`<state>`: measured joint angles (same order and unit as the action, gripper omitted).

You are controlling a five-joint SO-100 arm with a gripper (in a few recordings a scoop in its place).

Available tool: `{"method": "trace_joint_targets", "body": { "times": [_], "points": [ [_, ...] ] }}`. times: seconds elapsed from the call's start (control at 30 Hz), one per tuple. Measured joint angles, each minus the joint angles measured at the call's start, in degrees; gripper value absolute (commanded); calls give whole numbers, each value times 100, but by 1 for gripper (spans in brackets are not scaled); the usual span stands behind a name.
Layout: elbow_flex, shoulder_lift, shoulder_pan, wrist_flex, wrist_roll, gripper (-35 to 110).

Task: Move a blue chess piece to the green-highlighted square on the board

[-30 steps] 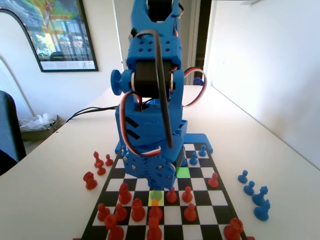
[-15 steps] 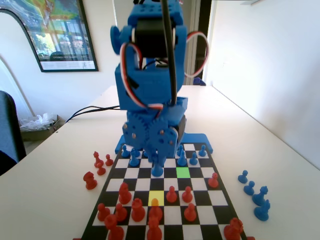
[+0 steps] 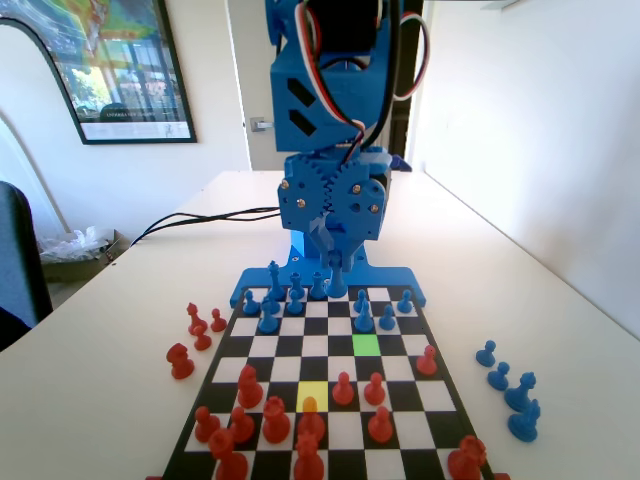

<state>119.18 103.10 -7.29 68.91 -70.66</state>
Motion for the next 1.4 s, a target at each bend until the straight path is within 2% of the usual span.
{"method": "trace_joint_targets", "body": {
  "times": [0.37,0.87,1.4],
  "points": [
    [246,-246,-562,-527,255,1],
    [-123,-1661,-237,-1230,255,1],
    [-70,-1802,-176,-1784,237,1]
  ]
}}
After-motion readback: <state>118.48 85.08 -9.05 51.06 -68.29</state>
